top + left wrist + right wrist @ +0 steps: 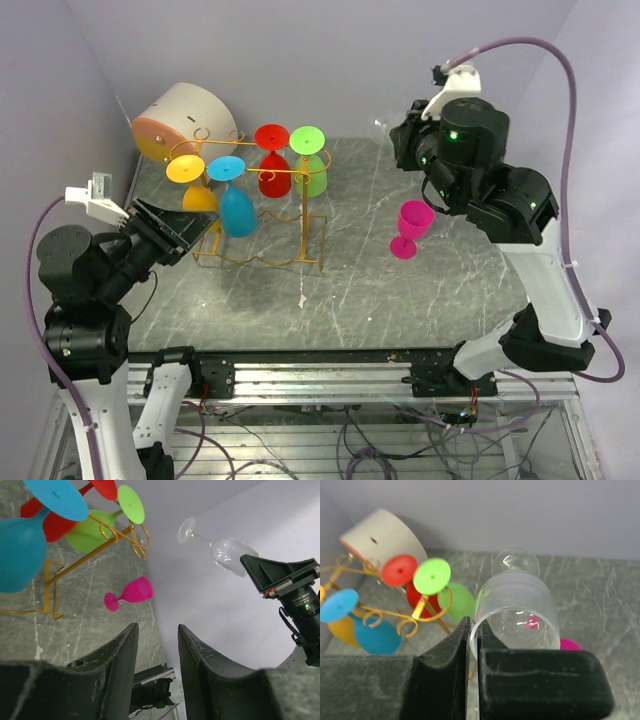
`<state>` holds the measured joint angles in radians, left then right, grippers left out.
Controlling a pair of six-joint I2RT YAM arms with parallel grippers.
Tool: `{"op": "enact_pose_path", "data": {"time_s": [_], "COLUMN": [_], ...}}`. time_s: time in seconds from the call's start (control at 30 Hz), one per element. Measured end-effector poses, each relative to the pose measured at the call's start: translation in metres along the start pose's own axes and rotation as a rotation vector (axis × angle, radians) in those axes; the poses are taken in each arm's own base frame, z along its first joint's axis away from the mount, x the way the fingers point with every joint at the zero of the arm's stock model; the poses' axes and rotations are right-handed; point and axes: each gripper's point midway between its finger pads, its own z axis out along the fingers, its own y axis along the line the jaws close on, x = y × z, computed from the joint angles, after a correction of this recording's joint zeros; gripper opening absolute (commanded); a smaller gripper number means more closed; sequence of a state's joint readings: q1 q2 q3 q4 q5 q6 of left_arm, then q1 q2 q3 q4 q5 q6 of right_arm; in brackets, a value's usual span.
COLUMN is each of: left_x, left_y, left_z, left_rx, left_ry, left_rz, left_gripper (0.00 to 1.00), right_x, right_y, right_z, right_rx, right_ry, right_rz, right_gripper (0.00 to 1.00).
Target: Take the wine glass off the wine glass rack
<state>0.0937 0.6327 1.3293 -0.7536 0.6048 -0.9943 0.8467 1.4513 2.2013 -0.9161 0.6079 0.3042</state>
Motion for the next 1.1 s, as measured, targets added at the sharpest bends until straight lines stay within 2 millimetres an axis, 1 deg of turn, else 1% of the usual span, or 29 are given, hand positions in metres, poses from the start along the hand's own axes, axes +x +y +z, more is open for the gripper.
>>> {"op": "enact_pose_path", "data": {"time_s": [0.1, 0.17, 0.23, 0.3, 0.33, 0.4, 0.47, 0.53, 0.63, 0.8, 0.97, 1.1], "left_x": [-0.002, -0.003, -0.003, -0.002, -0.001, -0.001, 0.000, 0.001, 0.001, 0.005, 0.010, 0.012], "left_y": [0.009, 0.013, 0.015, 0.016, 0.016, 0.017, 0.017, 0.018, 0.018, 0.020, 0.029, 0.034], "left_z": [0.006, 0.007, 0.007, 0.006, 0.005, 0.005, 0.004, 0.003, 0.001, -0.003, -0.002, -0.004], "left_rx": [-0.044, -0.065, -0.075, -0.079, -0.080, -0.081, -0.083, -0.087, -0.089, -0.090, -0.110, -0.129], "left_ry": [0.020, 0.024, 0.025, 0.027, 0.028, 0.029, 0.029, 0.029, 0.023, 0.020, 0.032, 0.035], "left_rz": [0.015, 0.028, 0.038, 0.044, 0.046, 0.050, 0.052, 0.053, 0.060, 0.064, 0.054, 0.055], "left_gripper": [0.48, 0.47, 0.48, 0.47, 0.47, 0.47, 0.48, 0.47, 0.47, 0.47, 0.47, 0.47], "right_x": [0.026, 0.044, 0.062, 0.087, 0.103, 0.127, 0.153, 0.171, 0.187, 0.202, 0.216, 0.239], "right_y": [-0.003, -0.009, -0.019, -0.035, -0.044, -0.054, -0.055, -0.051, -0.043, -0.036, -0.036, -0.040], "right_z": [0.006, 0.012, 0.018, 0.026, 0.030, 0.035, 0.037, 0.036, 0.034, 0.035, 0.038, 0.046], "right_rx": [0.015, 0.023, 0.036, 0.053, 0.066, 0.078, 0.058, 0.026, -0.023, -0.061, -0.066, -0.051], "right_ry": [0.091, 0.155, 0.214, 0.288, 0.335, 0.409, 0.484, 0.541, 0.592, 0.628, 0.657, 0.707], "right_rz": [-0.031, -0.043, -0.045, -0.046, -0.048, -0.054, -0.058, -0.060, -0.053, -0.047, -0.053, -0.064], "right_gripper": [0.00, 0.00, 0.00, 0.00, 0.00, 0.00, 0.00, 0.00, 0.00, 0.00, 0.00, 0.00]}}
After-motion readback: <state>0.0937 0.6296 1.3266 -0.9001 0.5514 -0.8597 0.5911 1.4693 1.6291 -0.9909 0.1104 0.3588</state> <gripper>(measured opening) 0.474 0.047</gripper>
